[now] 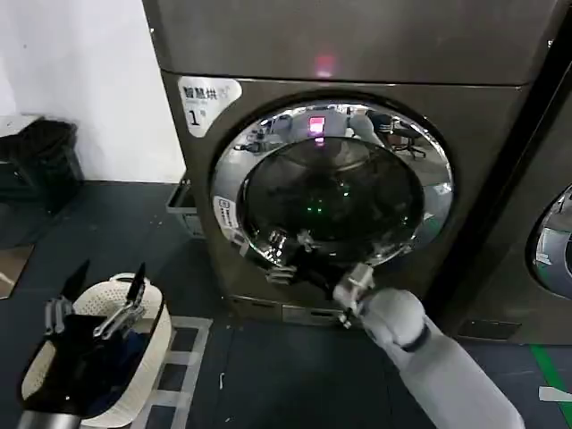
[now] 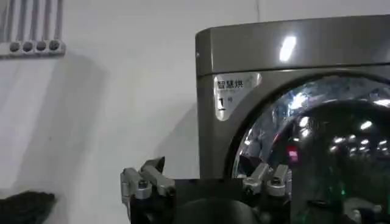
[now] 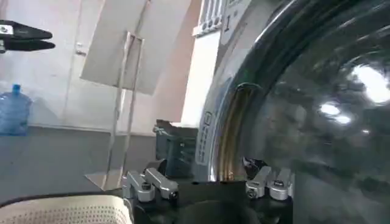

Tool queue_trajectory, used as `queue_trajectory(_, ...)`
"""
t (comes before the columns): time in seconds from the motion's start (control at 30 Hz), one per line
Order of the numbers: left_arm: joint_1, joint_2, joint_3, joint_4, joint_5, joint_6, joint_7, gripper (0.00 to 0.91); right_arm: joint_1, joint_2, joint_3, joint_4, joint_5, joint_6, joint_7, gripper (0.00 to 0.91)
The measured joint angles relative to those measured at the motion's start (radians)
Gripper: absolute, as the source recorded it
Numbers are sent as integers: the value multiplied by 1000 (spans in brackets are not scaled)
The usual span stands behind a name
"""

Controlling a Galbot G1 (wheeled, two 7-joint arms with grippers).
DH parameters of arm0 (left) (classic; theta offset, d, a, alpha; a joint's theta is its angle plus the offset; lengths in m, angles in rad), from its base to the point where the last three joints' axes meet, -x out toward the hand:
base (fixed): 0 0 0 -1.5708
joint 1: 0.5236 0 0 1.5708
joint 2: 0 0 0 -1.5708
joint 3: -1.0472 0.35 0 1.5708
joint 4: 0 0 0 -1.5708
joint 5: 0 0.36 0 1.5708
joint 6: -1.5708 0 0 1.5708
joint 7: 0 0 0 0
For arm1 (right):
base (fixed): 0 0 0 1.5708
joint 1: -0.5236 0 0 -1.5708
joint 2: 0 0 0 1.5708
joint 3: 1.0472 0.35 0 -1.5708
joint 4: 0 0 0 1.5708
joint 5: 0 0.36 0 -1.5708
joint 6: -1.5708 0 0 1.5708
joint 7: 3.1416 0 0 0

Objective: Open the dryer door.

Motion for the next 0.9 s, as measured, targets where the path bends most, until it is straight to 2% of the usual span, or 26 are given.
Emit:
queue_trajectory(0.27, -3, 1, -5, 0, 0, 20, -3, 907, 54, 61, -51, -66, 0, -2, -3, 907)
queue_trajectory(0.43, -5, 1, -6, 1, -1, 19, -4, 907, 71, 83, -61, -92, 46, -7, -11, 907)
queue_trajectory(0.77, -23, 11, -26, 1, -1, 58, 2, 907, 103, 96, -53, -107, 102, -65, -54, 907)
queue_trajectory(0.9, -40, 20, -30, 1, -10, 84, -18, 907, 110, 104, -49, -128, 102, -68, -56, 907)
